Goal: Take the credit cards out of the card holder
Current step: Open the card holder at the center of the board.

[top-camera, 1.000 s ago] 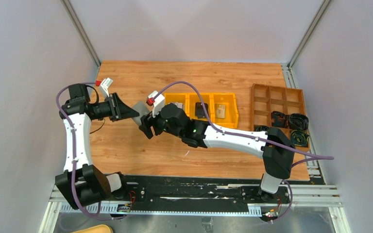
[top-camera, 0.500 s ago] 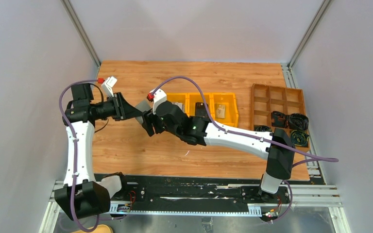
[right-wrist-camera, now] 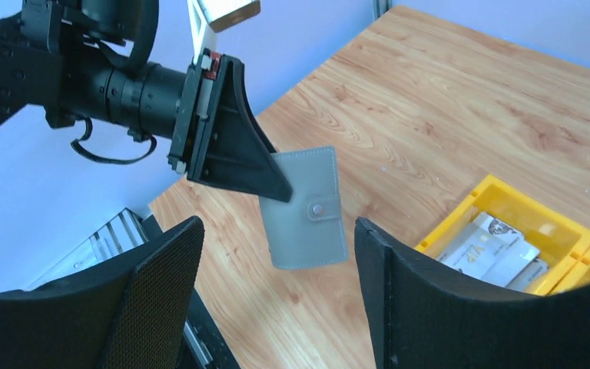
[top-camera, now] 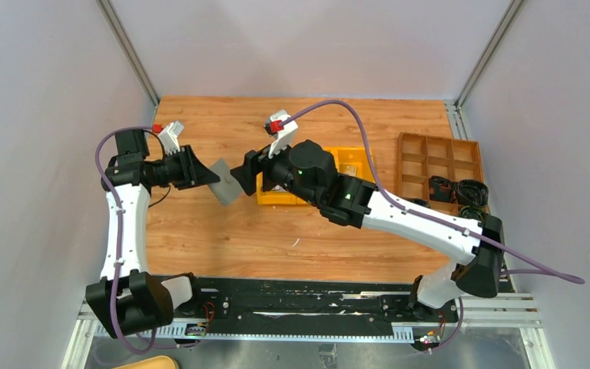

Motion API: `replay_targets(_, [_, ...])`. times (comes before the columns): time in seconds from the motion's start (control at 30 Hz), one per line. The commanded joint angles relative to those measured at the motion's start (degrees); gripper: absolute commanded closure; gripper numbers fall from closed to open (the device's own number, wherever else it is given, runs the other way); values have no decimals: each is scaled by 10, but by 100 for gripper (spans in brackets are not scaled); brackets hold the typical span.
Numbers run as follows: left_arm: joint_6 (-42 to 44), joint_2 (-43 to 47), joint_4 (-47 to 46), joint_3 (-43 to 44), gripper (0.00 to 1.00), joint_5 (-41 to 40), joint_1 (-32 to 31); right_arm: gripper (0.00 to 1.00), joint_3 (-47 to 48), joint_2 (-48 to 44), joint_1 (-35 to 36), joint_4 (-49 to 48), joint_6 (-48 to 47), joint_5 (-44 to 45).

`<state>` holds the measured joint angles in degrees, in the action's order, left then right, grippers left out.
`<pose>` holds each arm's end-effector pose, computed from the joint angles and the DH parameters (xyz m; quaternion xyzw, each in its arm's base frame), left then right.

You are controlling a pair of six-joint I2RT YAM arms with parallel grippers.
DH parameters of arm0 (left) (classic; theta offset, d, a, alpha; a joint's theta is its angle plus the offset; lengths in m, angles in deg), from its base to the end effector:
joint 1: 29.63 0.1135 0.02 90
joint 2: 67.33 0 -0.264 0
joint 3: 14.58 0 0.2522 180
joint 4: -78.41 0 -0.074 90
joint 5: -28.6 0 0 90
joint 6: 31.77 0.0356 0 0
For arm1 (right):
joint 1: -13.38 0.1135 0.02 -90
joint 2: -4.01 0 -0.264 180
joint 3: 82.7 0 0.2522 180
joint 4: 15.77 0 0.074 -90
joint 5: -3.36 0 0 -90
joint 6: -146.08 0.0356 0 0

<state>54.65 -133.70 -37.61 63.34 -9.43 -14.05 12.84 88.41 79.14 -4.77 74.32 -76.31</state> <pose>0.2192 0.0320 0.3298 -0.0025 0.8626 -0.3823 0.3312 0.1498 0.3172 0.4252 -0.2251 0.6694 0.4246 0.5665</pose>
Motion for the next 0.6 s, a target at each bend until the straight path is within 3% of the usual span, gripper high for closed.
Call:
replay_targets(0.0, [-15, 18, -13, 10, 100, 20, -2, 30, 39, 48, -6, 50, 9, 9])
replay_targets(0.43, [-53, 48, -13, 6, 100, 10, -18, 54, 122, 150, 19, 93, -18, 86])
replay_targets(0.57, [-62, 53, -13, 5, 100, 3, -21, 57, 127, 165, 21, 89, -22, 80])
